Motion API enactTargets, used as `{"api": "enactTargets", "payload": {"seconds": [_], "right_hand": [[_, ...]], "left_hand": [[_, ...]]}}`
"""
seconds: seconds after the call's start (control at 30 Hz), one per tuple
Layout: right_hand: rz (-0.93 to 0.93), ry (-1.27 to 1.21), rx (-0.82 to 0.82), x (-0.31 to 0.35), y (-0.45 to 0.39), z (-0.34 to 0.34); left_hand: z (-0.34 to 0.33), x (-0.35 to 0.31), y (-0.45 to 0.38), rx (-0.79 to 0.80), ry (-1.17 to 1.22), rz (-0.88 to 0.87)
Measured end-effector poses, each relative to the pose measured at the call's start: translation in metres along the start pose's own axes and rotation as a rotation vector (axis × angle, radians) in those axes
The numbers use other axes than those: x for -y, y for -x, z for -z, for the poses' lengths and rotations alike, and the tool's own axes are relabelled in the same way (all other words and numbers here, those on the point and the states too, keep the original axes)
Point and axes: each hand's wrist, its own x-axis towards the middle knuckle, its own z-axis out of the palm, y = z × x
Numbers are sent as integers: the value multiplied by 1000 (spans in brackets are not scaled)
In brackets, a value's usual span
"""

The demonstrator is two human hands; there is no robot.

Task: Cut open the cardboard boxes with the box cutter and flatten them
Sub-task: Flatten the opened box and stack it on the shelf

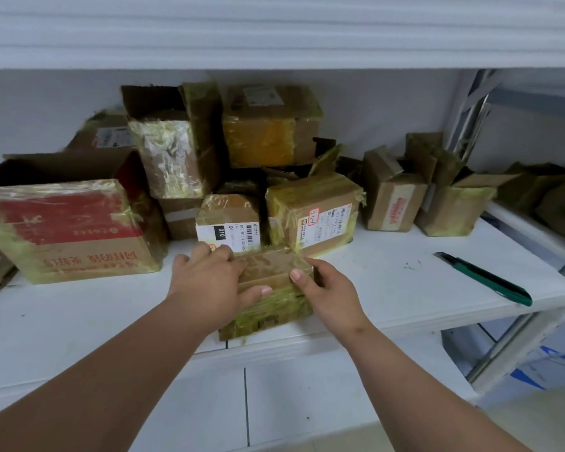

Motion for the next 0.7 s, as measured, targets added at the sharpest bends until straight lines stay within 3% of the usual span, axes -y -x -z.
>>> {"api": "enactTargets", "payload": {"seconds": [0.2,0.5,0.7], "right_hand": [[-12,8,3,-5,5,0],[42,-191,-99,2,23,12],[83,-93,-231,-6,32,48]], "left_hand": [[-13,2,2,169,275,-30],[25,-8,12,196,69,-124],[40,-49,9,183,98,-173]]}}
